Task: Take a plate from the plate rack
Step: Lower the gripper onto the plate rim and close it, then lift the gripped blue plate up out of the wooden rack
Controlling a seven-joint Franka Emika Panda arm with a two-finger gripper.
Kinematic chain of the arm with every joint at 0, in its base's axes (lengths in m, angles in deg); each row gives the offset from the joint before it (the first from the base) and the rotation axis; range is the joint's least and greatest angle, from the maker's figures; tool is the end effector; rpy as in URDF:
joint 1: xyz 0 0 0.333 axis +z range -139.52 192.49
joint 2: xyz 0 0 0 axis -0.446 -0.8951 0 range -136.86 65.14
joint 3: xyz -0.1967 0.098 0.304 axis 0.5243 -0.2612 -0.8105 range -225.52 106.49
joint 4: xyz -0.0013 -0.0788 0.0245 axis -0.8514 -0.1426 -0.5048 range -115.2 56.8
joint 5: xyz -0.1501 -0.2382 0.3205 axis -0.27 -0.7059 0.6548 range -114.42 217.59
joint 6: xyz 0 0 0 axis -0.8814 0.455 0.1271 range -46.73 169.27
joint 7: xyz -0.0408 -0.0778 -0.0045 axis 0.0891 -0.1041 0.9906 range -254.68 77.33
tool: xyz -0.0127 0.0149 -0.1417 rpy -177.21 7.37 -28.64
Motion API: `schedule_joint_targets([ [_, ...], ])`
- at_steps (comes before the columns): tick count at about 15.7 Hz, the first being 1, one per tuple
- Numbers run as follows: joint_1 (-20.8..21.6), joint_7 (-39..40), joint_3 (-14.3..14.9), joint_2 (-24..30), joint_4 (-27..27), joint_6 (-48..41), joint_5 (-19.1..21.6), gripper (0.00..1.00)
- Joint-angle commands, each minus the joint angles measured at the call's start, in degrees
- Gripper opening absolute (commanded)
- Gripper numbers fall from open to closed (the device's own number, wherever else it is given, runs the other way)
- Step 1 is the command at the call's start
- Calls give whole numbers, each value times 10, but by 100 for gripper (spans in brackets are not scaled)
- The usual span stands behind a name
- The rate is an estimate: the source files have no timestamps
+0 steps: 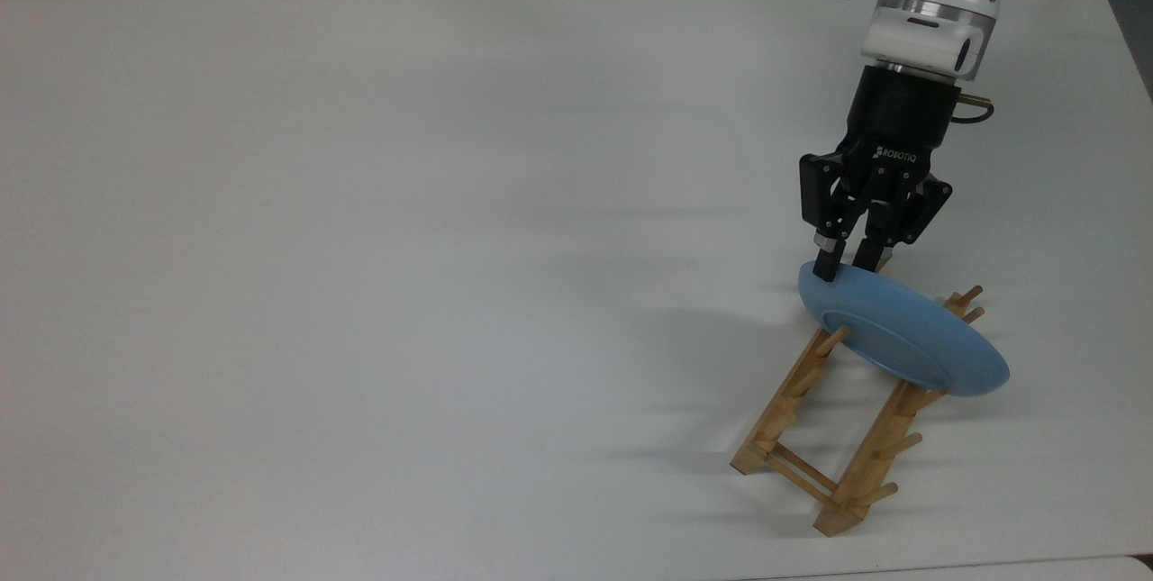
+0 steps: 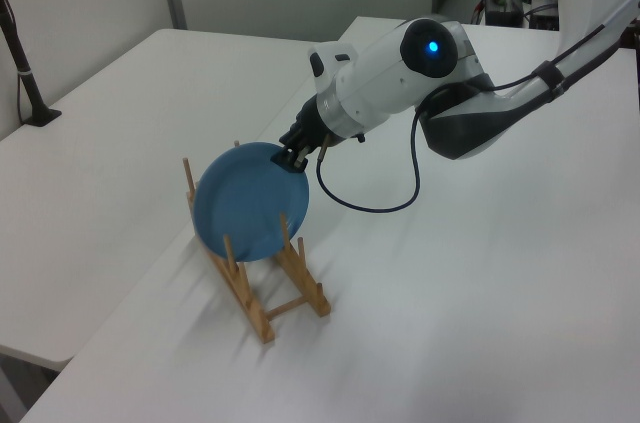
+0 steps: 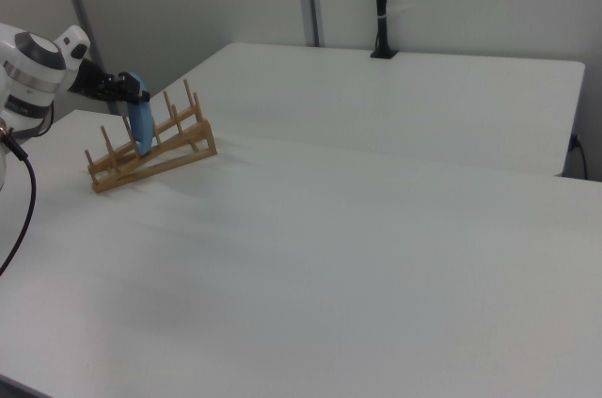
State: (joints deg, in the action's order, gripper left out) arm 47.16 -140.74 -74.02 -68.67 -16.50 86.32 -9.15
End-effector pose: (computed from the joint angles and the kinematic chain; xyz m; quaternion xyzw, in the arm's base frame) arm 0.7336 0.4042 0.4654 0.9021 0.0971 0.3925 0.1507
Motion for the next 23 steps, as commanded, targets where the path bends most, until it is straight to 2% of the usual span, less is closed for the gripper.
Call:
schedule_joint_targets([
  [1,10,-13,10,-7,10,16,-14,30],
  [6,11,-13,10,-5,10,16,-16,17],
  [8,11,-12,10,-5,10,16,-16,6],
  [10,17,-13,10,-6,10,15,-16,1],
  [17,19,-12,11,-1,10,15,-16,0],
  [23,9,-9,10,36,9,15,-12,0],
])
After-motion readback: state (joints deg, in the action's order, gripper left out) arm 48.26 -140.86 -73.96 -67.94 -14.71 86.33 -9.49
